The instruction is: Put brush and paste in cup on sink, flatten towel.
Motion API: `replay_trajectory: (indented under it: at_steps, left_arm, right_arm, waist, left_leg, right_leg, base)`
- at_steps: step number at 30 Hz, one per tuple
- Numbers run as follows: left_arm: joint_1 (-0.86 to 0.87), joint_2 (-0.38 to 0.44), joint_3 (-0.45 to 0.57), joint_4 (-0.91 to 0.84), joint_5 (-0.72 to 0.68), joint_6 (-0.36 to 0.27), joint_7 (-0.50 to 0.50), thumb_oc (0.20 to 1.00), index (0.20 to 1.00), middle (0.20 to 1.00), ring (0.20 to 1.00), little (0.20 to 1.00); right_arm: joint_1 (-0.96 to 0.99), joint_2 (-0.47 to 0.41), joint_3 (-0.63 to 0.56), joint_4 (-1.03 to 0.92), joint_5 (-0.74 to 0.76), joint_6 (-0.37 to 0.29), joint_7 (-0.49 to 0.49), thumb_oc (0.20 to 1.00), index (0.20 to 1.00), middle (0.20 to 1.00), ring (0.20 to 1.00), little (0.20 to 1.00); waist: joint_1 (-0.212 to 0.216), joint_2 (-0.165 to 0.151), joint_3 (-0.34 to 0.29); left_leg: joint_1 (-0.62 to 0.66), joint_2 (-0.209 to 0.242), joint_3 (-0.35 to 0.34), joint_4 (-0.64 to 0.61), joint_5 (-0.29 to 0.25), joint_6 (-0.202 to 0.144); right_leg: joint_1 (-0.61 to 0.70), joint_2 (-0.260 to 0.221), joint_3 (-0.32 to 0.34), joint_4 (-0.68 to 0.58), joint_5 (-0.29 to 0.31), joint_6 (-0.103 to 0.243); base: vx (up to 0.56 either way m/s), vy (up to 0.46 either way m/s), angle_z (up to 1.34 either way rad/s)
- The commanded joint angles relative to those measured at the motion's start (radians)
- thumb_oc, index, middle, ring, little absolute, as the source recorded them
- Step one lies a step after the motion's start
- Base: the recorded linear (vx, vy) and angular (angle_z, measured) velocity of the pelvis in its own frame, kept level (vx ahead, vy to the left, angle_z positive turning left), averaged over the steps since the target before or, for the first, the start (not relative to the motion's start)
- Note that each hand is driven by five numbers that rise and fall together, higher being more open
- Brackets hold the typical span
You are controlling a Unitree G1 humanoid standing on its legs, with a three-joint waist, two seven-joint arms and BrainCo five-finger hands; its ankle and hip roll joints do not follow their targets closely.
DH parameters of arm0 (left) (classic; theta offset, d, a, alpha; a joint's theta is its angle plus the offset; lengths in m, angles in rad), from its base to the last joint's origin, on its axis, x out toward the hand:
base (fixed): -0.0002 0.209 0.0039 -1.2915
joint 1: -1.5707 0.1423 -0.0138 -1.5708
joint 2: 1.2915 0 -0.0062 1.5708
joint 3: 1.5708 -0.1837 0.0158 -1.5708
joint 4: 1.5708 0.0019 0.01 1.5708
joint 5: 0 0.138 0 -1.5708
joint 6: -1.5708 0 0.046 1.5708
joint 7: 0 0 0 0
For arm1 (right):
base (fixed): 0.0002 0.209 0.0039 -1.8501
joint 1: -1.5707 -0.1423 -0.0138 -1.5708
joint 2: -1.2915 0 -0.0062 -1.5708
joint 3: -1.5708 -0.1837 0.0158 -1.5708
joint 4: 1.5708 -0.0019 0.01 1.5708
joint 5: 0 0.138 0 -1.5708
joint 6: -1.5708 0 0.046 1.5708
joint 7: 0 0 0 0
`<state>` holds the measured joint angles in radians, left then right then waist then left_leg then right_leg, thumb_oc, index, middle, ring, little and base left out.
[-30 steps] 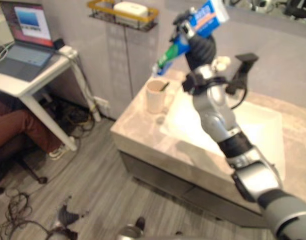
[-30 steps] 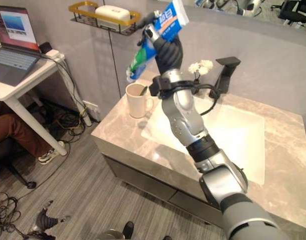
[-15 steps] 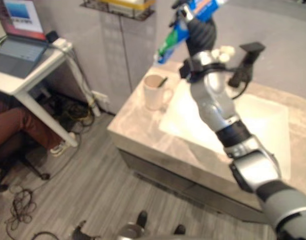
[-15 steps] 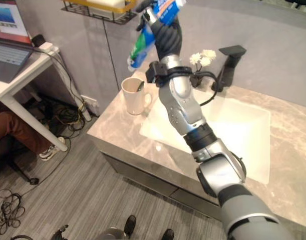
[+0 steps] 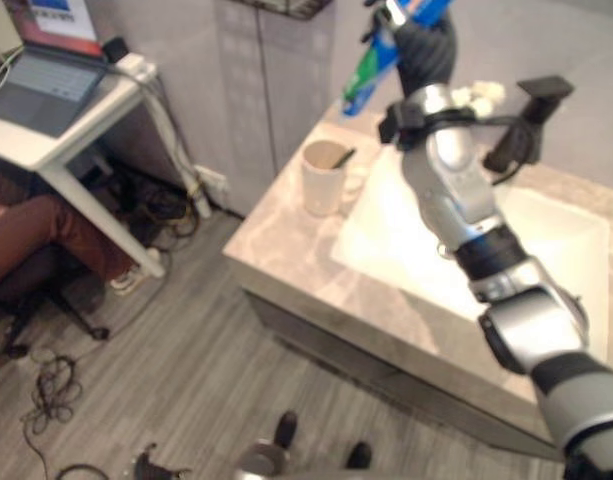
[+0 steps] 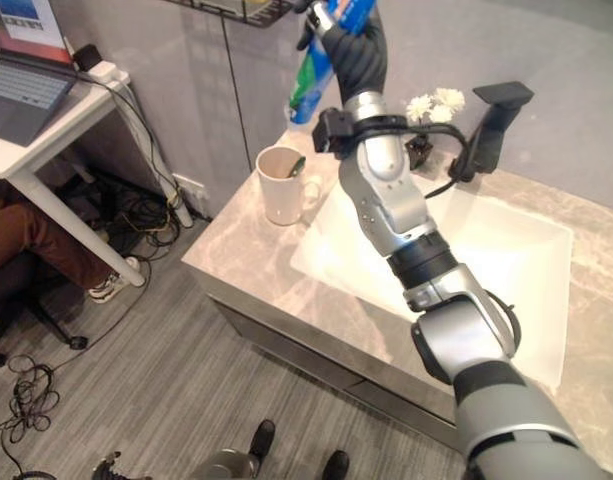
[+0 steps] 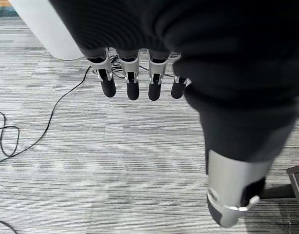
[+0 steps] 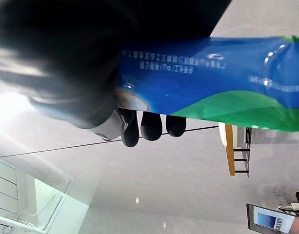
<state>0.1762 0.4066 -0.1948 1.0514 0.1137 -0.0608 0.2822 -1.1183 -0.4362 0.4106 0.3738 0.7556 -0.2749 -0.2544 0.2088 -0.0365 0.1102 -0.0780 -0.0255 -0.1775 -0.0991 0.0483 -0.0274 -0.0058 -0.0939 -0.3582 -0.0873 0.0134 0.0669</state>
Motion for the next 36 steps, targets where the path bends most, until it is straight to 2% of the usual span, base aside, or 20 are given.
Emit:
replay_trajectory:
  at_steps: [1, 6, 9, 19, 21, 26, 35, 36]
  left_arm:
    - [-0.047, 0.036, -0.006, 0.05, -0.02, -0.008, 0.035, 1.0, 1.0, 1.0, 1.0, 1.0]
    - [-0.05, 0.037, -0.011, 0.019, -0.023, -0.013, 0.036, 1.0, 1.0, 1.0, 1.0, 1.0]
    - [-0.051, 0.062, -0.087, -0.02, 0.096, -0.012, 0.037, 1.0, 1.0, 1.0, 1.0, 1.0]
    - [-0.043, 0.068, -0.074, -0.039, 0.103, -0.012, 0.058, 1.0, 1.0, 1.0, 1.0, 1.0]
    - [-0.047, 0.081, -0.115, -0.06, 0.168, -0.012, 0.065, 1.0, 1.0, 1.0, 1.0, 1.0]
    - [-0.043, 0.084, -0.129, -0.057, 0.196, -0.009, 0.069, 1.0, 1.0, 1.0, 1.0, 1.0]
    - [-0.042, 0.077, -0.12, -0.048, 0.185, -0.008, 0.078, 1.0, 1.0, 1.0, 1.0, 1.0]
    - [-0.05, 0.063, -0.124, -0.049, 0.183, 0.001, 0.106, 1.0, 1.0, 1.0, 1.0, 1.0]
  right_arm:
    - [-0.12, -0.05, 0.036, -0.021, -0.005, -0.061, 0.013, 0.2, 0.2, 0.2, 0.2, 0.2]
    - [-0.103, -0.061, 0.041, -0.039, -0.014, -0.054, 0.018, 0.2, 0.2, 0.2, 0.2, 0.2]
    - [-0.095, -0.069, 0.075, -0.044, -0.057, -0.03, 0.013, 0.2, 0.2, 0.2, 0.2, 0.2]
    - [-0.089, -0.06, 0.113, -0.024, -0.09, -0.014, 0.015, 0.2, 0.2, 0.2, 0.2, 0.2]
    - [-0.096, -0.061, 0.125, -0.021, -0.103, -0.012, 0.015, 0.2, 0.2, 0.2, 0.2, 0.2]
    - [-0.106, -0.057, 0.142, -0.01, -0.114, -0.013, 0.01, 0.2, 0.2, 0.2, 0.2, 0.2]
    - [-0.101, -0.039, 0.163, 0.009, -0.13, -0.002, 0.015, 0.2, 0.2, 0.2, 0.2, 0.2]
    - [-0.07, -0.007, 0.164, 0.009, -0.127, -0.01, 0.025, 0.2, 0.2, 0.2, 0.2, 0.2]
  waist:
    - [0.024, -0.039, 0.003]
    - [0.024, -0.045, 0.014]
    - [0.017, -0.052, 0.023]
    - [0.018, -0.059, 0.035]
    - [0.015, -0.062, 0.038]
    - [0.016, -0.065, 0.04]
    - [0.013, -0.068, 0.044]
    - [0.013, -0.068, 0.047]
  left_leg:
    - [-0.027, -0.029, 0.039, 0.012, -0.06, 0.052]
    - [-0.034, -0.031, 0.038, 0.012, -0.061, 0.054]
    - [-0.031, -0.03, 0.046, 0.012, -0.064, 0.056]
    - [-0.025, -0.028, 0.047, 0.012, -0.066, 0.058]
    - [-0.024, -0.026, 0.046, 0.012, -0.067, 0.057]
    - [-0.023, -0.025, 0.048, 0.012, -0.067, 0.057]
    - [-0.02, -0.022, 0.054, 0.012, -0.067, 0.057]
    - [-0.013, -0.02, 0.065, 0.012, -0.072, 0.058]
  right_leg:
    - [0.045, -0.026, 0.021, 0.0, -0.051, 0.005]
    - [0.038, -0.027, 0.02, 0.0, -0.048, 0.008]
    - [0.035, -0.027, 0.028, 0.0, -0.045, 0.01]
    - [0.039, -0.025, 0.028, 0.0, -0.047, 0.008]
    - [0.04, -0.023, 0.029, 0.0, -0.049, 0.008]
    - [0.038, -0.022, 0.028, 0.0, -0.048, 0.008]
    - [0.038, -0.021, 0.032, 0.0, -0.046, 0.009]
    - [0.04, -0.02, 0.043, 0.0, -0.046, 0.009]
  base:
    - [0.01, 0.024, 0.08]
    - [0.0, 0.018, 0.07]
    - [0.0, 0.011, 0.0]
    - [0.0, 0.006, -0.02]
    - [0.0, 0.0, 0.0]
    - [0.0, 0.0, 0.0]
    - [0.0, 0.0, 0.0]
    - [0.0, 0.0, 0.0]
